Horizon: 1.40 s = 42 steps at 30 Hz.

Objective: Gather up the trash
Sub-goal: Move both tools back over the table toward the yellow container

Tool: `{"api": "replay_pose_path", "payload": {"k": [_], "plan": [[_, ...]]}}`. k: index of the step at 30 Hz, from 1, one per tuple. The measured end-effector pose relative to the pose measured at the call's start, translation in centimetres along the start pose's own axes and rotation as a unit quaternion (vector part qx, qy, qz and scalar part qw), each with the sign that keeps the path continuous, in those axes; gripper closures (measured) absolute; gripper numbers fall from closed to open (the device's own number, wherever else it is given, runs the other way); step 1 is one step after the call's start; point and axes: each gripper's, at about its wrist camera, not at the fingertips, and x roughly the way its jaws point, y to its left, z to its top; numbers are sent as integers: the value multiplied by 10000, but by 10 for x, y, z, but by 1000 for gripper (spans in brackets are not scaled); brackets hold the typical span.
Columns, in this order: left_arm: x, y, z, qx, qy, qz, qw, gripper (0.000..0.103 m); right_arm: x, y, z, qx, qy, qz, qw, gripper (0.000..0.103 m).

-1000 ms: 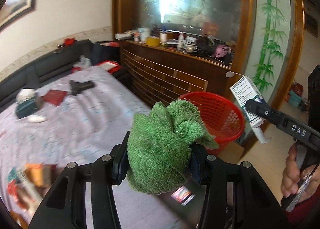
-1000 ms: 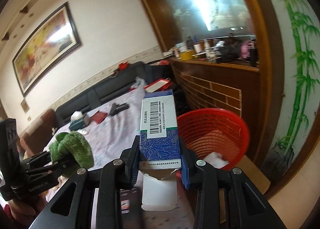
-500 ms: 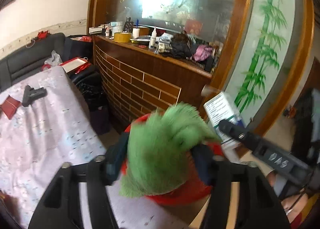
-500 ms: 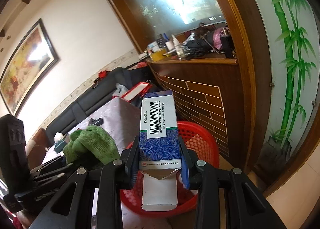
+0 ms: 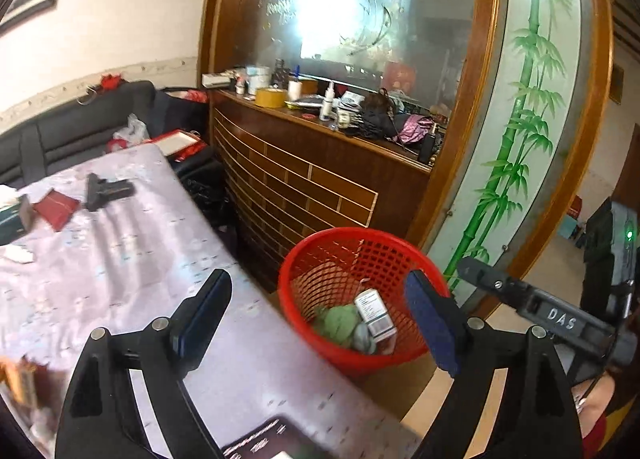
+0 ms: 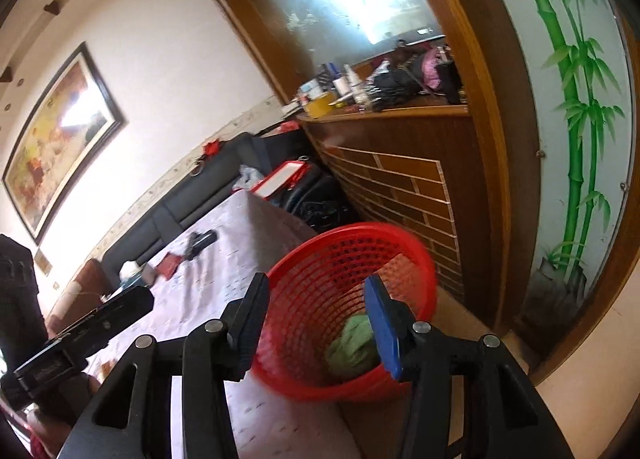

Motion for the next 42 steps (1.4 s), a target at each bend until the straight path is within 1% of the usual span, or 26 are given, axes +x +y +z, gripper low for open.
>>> {"api": "replay_pose_path", "payload": {"k": [3,6,11,16,19,21,23,25,26,28,29,30,32,34,36,37,38,39,41,42], "plan": [[-26,10,-17,42,-21,177,9998,16,-7,21,-11,-157,51,143,9998,48],[-53,23,-34,54,-51,339,9994,16,-9,50,-25,-437,158,313,9984,46],[-91,52,-63,-74,-11,555,9984,16,1,98,-51,-823,439,653,9935,45],[-132,97,-96,-331,-20,1042,9940,16,19,144,-78,-1265,806,920,9844,45],[-157,129,-115,-625,-10,1338,9890,16,30,169,-93,-1516,1033,1059,9773,45],[-175,151,-127,-818,-16,1548,9845,16,36,184,-104,-1700,1167,1137,9719,45],[-195,174,-139,-1054,-37,1811,9778,16,41,197,-113,-1830,1258,1188,9678,45],[-217,202,-155,-1377,-65,2093,9681,16,46,210,-121,-1943,1348,1259,9635,45],[-224,209,-160,-1472,-71,2168,9650,16,48,216,-126,-1998,1401,1292,9611,45],[-244,237,-175,-1809,-102,2461,9522,16,53,228,-135,-2083,1526,1372,9563,45],[-250,244,-181,-1900,-124,2530,9485,16,56,234,-140,-2122,1600,1427,9534,45],[-259,259,-188,-2074,-126,2659,9413,16,57,238,-144,-2159,1646,1454,9514,45],[-269,280,-199,-2317,-66,2817,9311,16,60,248,-152,-2278,1720,1479,9469,45],[-278,305,-210,-2675,-67,2925,9181,16,61,257,-158,-2384,1771,1529,9426,45],[-281,326,-217,-2975,-52,2837,9116,21,61,263,-164,-2461,1800,1571,9393,45],[-279,335,-220,-3079,-14,2829,9084,30,61,267,-167,-2495,1814,1581,9380,45],[-276,339,-221,-3113,26,2807,9079,38,61,269,-168,-2525,1826,1593,9368,45],[-271,346,-222,-3109,103,2769,9092,41,62,270,-169,-2549,1833,1597,9359,45],[-262,354,-225,-3119,247,2867,9055,53,63,273,-171,-2592,1862,1598,9341,45],[-257,354,-225,-3091,280,2837,9073,55,63,274,-172,-2605,1876,1598,9335,45]]}}
